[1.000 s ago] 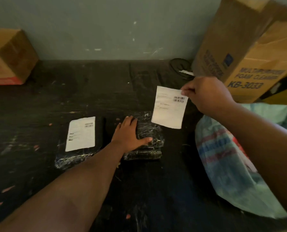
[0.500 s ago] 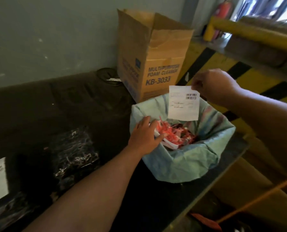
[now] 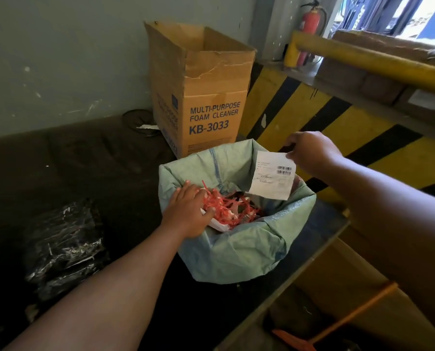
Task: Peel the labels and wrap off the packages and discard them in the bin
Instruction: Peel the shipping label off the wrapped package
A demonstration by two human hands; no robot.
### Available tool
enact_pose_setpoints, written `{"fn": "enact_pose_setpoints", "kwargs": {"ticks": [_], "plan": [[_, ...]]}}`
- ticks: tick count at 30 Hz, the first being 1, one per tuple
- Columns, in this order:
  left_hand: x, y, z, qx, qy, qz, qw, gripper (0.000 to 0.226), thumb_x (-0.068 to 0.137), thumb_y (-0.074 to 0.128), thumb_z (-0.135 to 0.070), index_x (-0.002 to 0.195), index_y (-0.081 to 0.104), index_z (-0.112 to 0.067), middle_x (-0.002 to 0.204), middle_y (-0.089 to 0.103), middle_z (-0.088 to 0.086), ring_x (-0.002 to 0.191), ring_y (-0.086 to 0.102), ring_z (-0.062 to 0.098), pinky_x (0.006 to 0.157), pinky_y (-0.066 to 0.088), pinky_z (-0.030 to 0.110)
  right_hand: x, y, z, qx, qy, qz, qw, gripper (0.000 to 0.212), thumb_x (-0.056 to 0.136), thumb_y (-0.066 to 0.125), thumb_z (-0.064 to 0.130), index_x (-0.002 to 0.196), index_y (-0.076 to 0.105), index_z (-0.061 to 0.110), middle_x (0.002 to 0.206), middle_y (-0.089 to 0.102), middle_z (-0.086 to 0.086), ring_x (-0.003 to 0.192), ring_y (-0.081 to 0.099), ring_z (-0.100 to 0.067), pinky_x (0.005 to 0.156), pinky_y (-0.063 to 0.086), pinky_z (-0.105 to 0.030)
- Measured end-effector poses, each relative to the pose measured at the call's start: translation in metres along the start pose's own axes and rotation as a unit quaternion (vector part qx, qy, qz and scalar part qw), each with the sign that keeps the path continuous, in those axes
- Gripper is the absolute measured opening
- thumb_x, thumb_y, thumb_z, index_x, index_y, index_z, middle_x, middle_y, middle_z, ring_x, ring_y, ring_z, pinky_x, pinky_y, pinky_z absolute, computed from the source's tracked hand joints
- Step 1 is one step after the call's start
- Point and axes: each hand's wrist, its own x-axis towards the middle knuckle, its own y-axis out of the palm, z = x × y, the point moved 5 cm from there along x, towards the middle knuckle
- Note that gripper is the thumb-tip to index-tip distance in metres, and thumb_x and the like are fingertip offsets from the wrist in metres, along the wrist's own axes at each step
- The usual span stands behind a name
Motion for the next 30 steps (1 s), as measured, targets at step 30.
{"fn": "enact_pose_setpoints", "kwargs": {"ticks": [30], "plan": [[-0.007, 0.000, 0.002, -0.018, -0.018, -0.027, 0.999, 0.060, 0.103, 0.044, -0.051, 0.155, 0.039, -0.022, 0.165, 0.025, 0.002, 0.157, 0.003, 0.019, 0.126, -0.003, 0.037, 0.024, 0.041, -0.041, 0.039, -0.009, 0.056, 0.998, 0.024, 0.094, 0.062, 0.009, 0.116, 0.070, 0.013, 0.109, 0.071, -0.004, 0.094, 0.069, -0.017, 0.079, 0.059, -0.030]]}}
